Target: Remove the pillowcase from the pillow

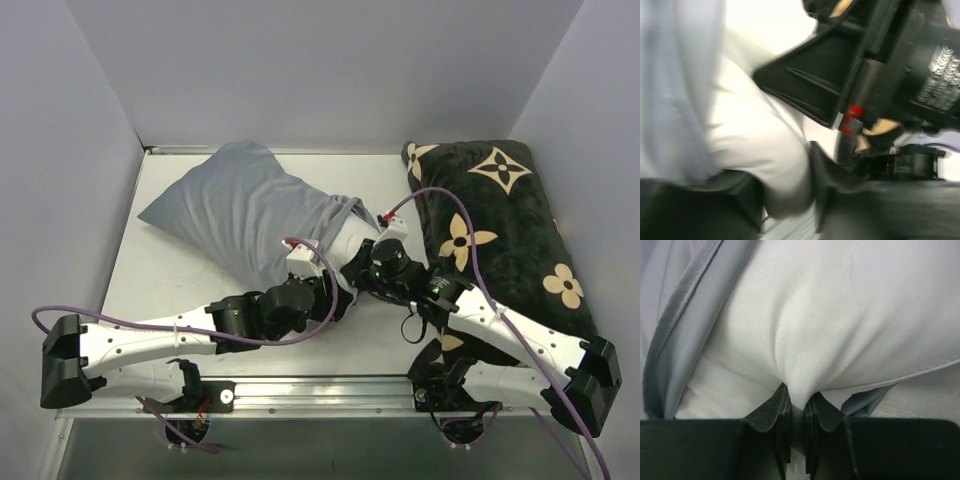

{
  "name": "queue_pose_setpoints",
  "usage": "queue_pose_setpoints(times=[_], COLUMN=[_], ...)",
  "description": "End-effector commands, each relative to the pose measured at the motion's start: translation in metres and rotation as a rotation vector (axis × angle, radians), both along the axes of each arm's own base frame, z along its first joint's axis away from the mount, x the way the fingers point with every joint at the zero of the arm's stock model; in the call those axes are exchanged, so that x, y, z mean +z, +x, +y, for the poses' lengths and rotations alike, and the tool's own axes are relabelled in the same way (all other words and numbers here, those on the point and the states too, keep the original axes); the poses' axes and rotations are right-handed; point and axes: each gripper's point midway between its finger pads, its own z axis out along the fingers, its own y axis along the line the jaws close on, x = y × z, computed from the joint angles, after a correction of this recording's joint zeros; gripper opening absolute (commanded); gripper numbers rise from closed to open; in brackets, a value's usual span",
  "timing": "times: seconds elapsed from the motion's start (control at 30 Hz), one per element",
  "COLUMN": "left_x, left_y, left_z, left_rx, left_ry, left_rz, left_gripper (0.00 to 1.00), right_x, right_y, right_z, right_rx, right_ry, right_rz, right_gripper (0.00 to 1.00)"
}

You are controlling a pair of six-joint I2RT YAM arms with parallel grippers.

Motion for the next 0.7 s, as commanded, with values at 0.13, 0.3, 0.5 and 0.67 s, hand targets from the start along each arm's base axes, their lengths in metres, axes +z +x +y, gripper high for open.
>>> queue_pose_setpoints(times=[0.13, 0.3, 0.5, 0.67], left_x=[0.114, 0.149, 0.189, 0.173], left_y=[0.004, 0.006, 0.005, 0.019], left_z=[0.01, 0.045, 0.08, 0.102], left_rx=[-0.009, 0.051, 0.087, 0.208], left_ry=[-0.148, -0.206, -0.275, -0.152], left_rz=[-0.201, -0.275, -0.365, -0.342], left_gripper=[0.81, 0.82, 0.82, 0.84], right_x=[0.12, 0.142, 0.187, 0.212], right_y=[0.029, 0.049, 0.067, 0.077], right_z=[0.006, -0.004, -0.005, -0.001], right_rx=[-0.021, -0.041, -0.038, -0.028], right_ry=[0.107, 0.131, 0.146, 0.135], right_rz=[-0.194, -0.2, -0.254, -0.287], right_gripper=[0.0, 0.0, 0.0, 0.0])
